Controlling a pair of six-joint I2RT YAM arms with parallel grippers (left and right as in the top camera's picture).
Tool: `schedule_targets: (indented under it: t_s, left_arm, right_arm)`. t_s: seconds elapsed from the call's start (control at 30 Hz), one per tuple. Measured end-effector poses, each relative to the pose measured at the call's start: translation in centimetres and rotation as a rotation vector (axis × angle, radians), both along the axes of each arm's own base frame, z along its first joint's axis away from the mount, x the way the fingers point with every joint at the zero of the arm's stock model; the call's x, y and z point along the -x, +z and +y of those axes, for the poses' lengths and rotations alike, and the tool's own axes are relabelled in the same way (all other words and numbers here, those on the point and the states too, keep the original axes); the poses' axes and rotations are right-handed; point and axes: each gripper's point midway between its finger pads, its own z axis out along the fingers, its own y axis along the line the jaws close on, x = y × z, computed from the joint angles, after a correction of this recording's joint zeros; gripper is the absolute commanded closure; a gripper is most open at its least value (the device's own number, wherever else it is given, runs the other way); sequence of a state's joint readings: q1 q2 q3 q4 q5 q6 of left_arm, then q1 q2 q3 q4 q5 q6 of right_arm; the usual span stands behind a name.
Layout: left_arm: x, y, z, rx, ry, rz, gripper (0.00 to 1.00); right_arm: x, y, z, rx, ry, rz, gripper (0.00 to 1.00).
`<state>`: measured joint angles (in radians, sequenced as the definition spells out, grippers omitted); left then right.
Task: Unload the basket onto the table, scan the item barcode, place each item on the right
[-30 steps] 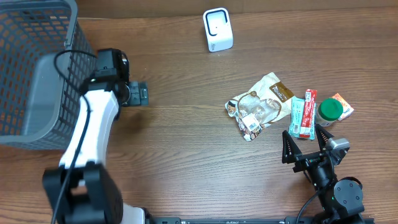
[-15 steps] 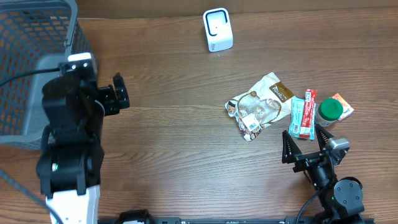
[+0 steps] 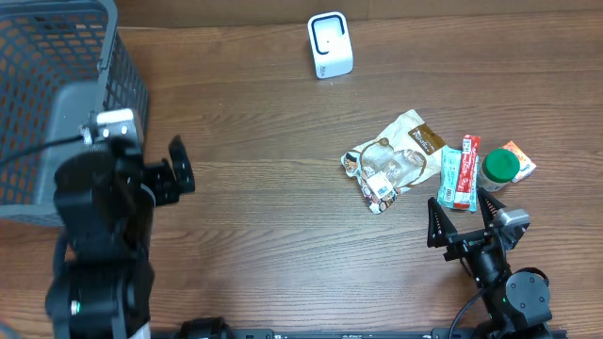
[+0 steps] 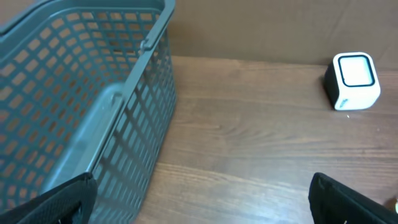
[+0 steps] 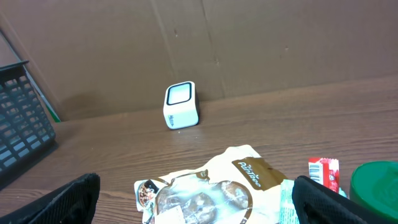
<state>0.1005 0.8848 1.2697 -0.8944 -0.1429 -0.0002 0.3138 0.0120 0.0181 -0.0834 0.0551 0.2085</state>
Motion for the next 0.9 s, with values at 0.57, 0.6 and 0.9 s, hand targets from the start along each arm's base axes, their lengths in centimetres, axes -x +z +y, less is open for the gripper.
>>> schedule_targets:
  t_s: [0.57,0.6,0.9]
  left_arm:
    - [8.8,-3.7,-1.7,0.006,-0.046,0.077,0.0]
    - [9.3,-5.2,-2.0,0.006,-0.058,0.089,0.0]
    - [9.2,-5.7,-2.3,-0.009,-0.077,-0.193,0.0]
  right_arm:
    - [0.0,0.0,0.0,0.0,0.0,0.0,0.0]
    - [0.0,0.0,0.0,0.0,0.0,0.0,0.0]
    - [0.0,0.0,0.0,0.0,0.0,0.0,0.0]
